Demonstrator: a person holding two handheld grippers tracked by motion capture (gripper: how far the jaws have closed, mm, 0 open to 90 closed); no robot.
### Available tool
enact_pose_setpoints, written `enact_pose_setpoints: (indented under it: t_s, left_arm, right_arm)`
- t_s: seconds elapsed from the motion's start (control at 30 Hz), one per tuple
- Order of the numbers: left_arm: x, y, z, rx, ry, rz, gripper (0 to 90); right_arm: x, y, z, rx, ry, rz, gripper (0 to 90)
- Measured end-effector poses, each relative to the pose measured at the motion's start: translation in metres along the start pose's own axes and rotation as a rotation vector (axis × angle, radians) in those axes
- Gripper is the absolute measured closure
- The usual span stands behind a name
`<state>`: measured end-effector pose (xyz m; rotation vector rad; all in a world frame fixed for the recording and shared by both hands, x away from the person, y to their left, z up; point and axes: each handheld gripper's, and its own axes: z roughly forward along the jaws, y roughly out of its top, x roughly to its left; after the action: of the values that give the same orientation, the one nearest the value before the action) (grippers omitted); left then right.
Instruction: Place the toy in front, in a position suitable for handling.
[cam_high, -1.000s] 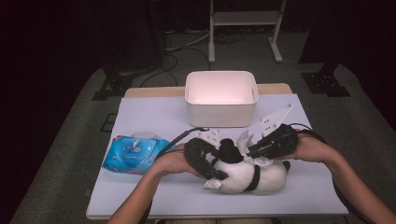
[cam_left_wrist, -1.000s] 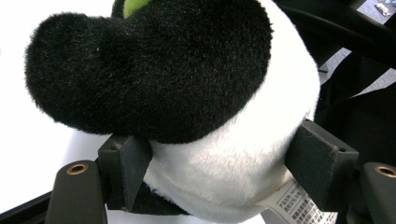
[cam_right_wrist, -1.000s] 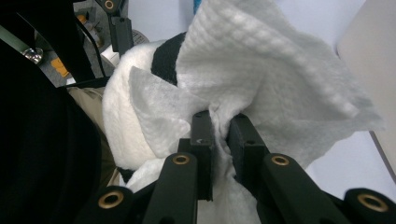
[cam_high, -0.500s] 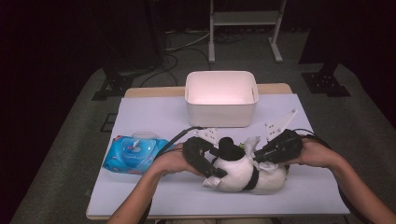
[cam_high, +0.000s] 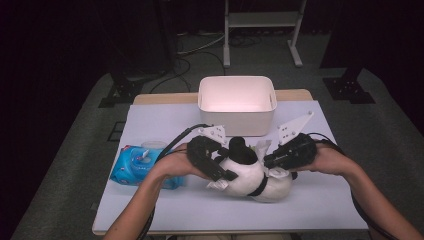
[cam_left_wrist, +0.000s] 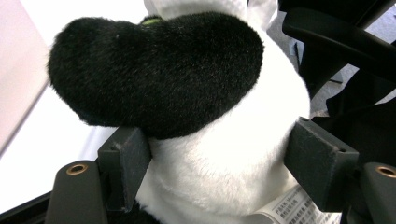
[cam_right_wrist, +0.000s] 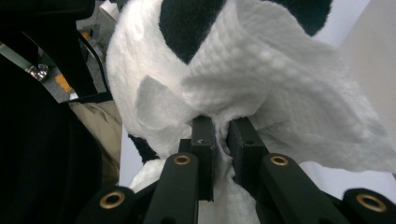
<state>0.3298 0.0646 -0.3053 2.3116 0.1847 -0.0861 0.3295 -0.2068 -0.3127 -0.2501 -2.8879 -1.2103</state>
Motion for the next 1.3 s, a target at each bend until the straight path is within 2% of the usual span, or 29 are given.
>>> enact_pose_setpoints:
  t_s: [0.17, 0.27, 0.33, 0.43, 0.57, 0.8, 1.07, 1.13, 1.3]
  left_arm:
    - [-0.002, 0.004, -0.010, 0.012, 0.020, 0.009, 26.3]
    - [-0.002, 0.005, -0.005, 0.028, 0.024, 0.012, 26.3]
    - [-0.001, 0.007, -0.002, 0.006, 0.021, 0.010, 26.3]
    - [-0.002, 0.014, 0.003, 0.005, 0.023, 0.027, 26.2]
    - [-0.005, 0.023, 0.007, 0.023, 0.033, 0.046, 26.2]
    - [-0.009, 0.034, 0.015, 0.031, 0.027, 0.073, 26.0]
    - [-0.010, 0.042, 0.021, 0.032, 0.017, 0.078, 25.3]
    - [-0.010, 0.044, 0.022, 0.036, 0.017, 0.081, 25.1]
    - [-0.010, 0.045, 0.026, 0.038, 0.018, 0.077, 23.0]
  right_arm:
    - [-0.001, 0.004, 0.005, -0.022, 0.013, -0.001, 80.8]
    - [-0.003, 0.000, 0.007, -0.019, 0.019, 0.012, 80.8]
    - [-0.004, -0.003, 0.004, -0.012, 0.011, 0.013, 80.8]
    - [-0.003, -0.003, -0.004, 0.002, -0.013, 0.012, 80.8]
    - [-0.001, 0.002, -0.014, 0.018, -0.035, -0.003, 80.8]
    - [0.003, 0.020, -0.031, -0.023, -0.052, -0.027, 80.8]
    - [0.006, 0.043, -0.036, -0.024, -0.060, -0.075, 80.8]
    - [0.007, 0.046, -0.036, -0.026, -0.051, -0.074, 80.8]
    - [0.005, 0.042, -0.032, 0.025, -0.066, -0.076, 81.4]
